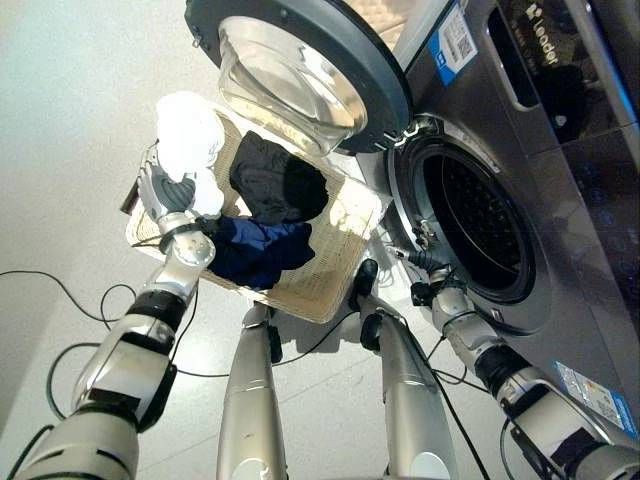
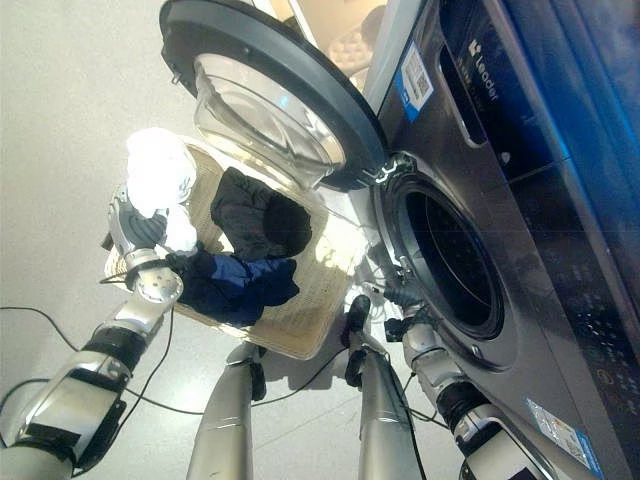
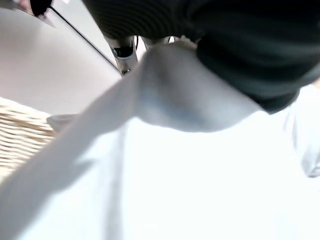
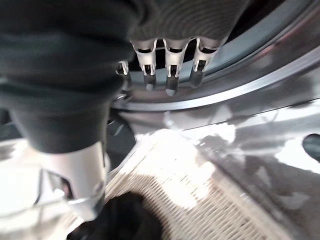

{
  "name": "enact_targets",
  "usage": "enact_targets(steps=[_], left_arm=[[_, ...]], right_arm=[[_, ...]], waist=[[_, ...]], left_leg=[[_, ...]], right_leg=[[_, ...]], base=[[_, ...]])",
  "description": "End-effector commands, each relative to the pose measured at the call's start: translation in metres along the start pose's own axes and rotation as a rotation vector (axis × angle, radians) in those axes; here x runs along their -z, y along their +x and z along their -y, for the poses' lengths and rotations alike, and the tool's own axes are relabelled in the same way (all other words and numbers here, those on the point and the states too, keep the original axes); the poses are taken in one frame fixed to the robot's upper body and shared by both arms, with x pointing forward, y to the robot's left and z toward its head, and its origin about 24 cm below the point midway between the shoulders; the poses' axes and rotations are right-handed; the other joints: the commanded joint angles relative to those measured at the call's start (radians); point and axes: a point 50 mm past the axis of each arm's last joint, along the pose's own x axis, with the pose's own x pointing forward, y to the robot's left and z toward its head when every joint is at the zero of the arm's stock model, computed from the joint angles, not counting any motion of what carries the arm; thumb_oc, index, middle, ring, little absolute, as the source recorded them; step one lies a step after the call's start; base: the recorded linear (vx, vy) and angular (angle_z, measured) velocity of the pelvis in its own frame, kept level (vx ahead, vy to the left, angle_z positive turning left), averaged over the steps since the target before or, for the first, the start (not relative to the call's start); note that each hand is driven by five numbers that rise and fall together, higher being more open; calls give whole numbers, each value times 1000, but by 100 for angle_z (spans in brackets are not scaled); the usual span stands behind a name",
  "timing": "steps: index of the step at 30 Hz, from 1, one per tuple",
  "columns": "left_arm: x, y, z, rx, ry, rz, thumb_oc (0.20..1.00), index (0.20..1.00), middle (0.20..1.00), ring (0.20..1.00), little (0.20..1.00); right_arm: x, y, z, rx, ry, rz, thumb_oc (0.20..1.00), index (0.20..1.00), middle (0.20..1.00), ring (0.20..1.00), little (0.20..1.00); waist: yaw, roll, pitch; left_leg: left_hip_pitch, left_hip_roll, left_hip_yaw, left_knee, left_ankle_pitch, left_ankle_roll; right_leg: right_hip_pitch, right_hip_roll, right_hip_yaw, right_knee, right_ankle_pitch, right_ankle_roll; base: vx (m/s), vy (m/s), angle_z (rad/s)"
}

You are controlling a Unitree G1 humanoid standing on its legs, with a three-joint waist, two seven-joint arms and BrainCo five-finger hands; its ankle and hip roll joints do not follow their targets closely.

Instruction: Put the clothes into the washing machine.

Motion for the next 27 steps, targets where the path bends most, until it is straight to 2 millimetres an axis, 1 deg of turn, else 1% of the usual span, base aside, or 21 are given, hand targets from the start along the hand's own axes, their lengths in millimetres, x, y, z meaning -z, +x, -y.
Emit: enact_targets(steps=[1, 2, 3, 5, 6, 8, 9, 11, 13, 15, 16, 17, 19, 21, 23, 25, 27], left_arm=[[-30, -8, 9, -27, -83, 203, 200, 200, 200, 200, 200], [-30, -10, 10, -18, -77, 219, 200, 200, 200, 200, 200], [-32, -19, 13, 19, -45, 280, 200, 200, 200, 200, 200], [-33, -27, 16, 60, -18, 344, 200, 200, 200, 200, 200], [-33, -28, 17, 66, -12, 353, 200, 200, 200, 200, 200], [-36, -35, 21, 110, 19, 431, 200, 200, 200, 200, 200], [-38, -39, 23, 130, 41, 480, 200, 200, 200, 200, 200], [-41, -41, 25, 153, 63, 537, 200, 200, 200, 200, 200], [-43, -42, 27, 168, 79, 573, 200, 200, 200, 200, 200], [-50, -43, 34, 204, 122, 668, 200, 200, 200, 200, 200], [-50, -42, 34, 206, 127, 676, 200, 200, 200, 200, 200], [-54, -41, 37, 215, 149, 725, 200, 200, 200, 200, 200], [-57, -41, 39, 219, 165, 757, 200, 200, 200, 200, 200], [-65, -40, 44, 236, 208, 860, 200, 200, 200, 200, 200], [-71, -40, 49, 249, 235, 916, 200, 200, 200, 200, 200], [-73, -40, 50, 256, 249, 944, 200, 200, 200, 200, 200], [-78, -39, 54, 275, 279, 1010, 200, 200, 200, 200, 200]], right_arm=[[-23, -3, 7, -42, -2, 166, 1000, 1000, 1000, 1000, 1000], [-25, -3, 7, -55, 4, 173, 1000, 1000, 1000, 1000, 1000], [-30, -4, 5, -104, 35, 193, 1000, 1000, 1000, 1000, 1000], [-35, -5, 2, -163, 71, 216, 1000, 1000, 1000, 1000, 1000], [-36, -5, 2, -172, 80, 218, 1000, 1000, 1000, 1000, 1000], [-40, -5, -3, -268, 191, 216, 1000, 1000, 1000, 1000, 1000], [-40, -6, -7, -331, 291, 191, 1000, 1000, 1000, 1000, 1000], [-37, -6, -12, -397, 407, 147, 1000, 1000, 1000, 1000, 1000], [-34, -5, -17, -437, 471, 110, 1000, 1000, 1000, 1000, 1000], [-35, -6, -32, -540, 637, 53, 1000, 1000, 1000, 1000, 1000], [-35, -6, -33, -546, 645, 52, 1000, 1000, 1000, 1000, 1000], [-40, -7, -41, -598, 706, 45, 1000, 1000, 1000, 1000, 1000], [-44, -7, -47, -624, 733, 42, 1000, 1000, 1000, 1000, 1000], [-51, -8, -61, -701, 837, 13, 1000, 1000, 1000, 1000, 1000], [-53, -10, -69, -746, 902, -13, 1000, 1000, 1000, 1000, 1000], [-55, -10, -71, -764, 928, -19, 1000, 1000, 1000, 1000, 1000], [-57, -11, -76, -798, 978, -33, 1000, 1000, 1000, 1000, 1000]], waist=[[19, 62, -26], [20, 62, -26], [23, 63, -26], [25, 62, -26], [25, 62, -26], [27, 63, -26], [27, 63, -26], [28, 63, -26], [28, 63, -26], [27, 64, -26], [27, 64, -26], [24, 63, -26], [23, 64, -26], [20, 66, -26], [17, 68, -26], [16, 68, -26], [13, 68, -26]], left_leg=[[-4, -69, 45, -35, -16, -3], [-3, -70, 45, -34, -18, -2], [6, -72, 43, -36, -21, -1], [17, -75, 44, -41, -22, -1], [18, -76, 44, -42, -22, 0], [27, -80, 43, -46, -22, 0], [31, -81, 43, -48, -22, 0], [33, -84, 42, -48, -22, 1], [35, -85, 41, -48, -22, 0], [38, -89, 38, -53, -18, 1], [38, -89, 38, -53, -17, 1], [39, -91, 39, -56, -14, 1], [39, -92, 39, -57, -12, 1], [35, -94, 40, -56, -10, 0], [36, -95, 42, -58, -9, 1], [37, -95, 44, -58, -9, 1], [36, -94, 48, -54, -9, 2]], right_leg=[[36, -4, -9, 59, -88, 124], [39, -4, -9, 57, -87, 125], [46, -8, -12, 54, -86, 127], [59, -11, -17, 44, -83, 128], [60, -11, -17, 42, -82, 129], [72, -13, -21, 31, -78, 129], [76, -14, -21, 27, -76, 130], [79, -14, -20, 24, -74, 130], [81, -15, -22, 20, -72, 130], [84, -16, -20, 11, -64, 131], [85, -16, -20, 9, -63, 131], [87, -14, -19, 0, -58, 130], [87, -13, -19, -3, -56, 130], [84, -11, -18, -9, -50, 130], [84, -10, -16, -12, -47, 131], [85, -10, -16, -14, -47, 131], [85, -11, -15, -13, -46, 132]], base=[[18, -49, 1], [15, -32, 1], [15, -31, 1], [7, -17, 0], [0, 0, 0], [0, 0, 0], [-5, -5, 4], [-2, -3, 2], [0, 0, 0], [0, 0, 0], [-4, -7, 3], [0, 0, 0], [0, 0, 0], [0, 0, 0], [0, 0, 0], [0, 0, 0], [0, 0, 0]])
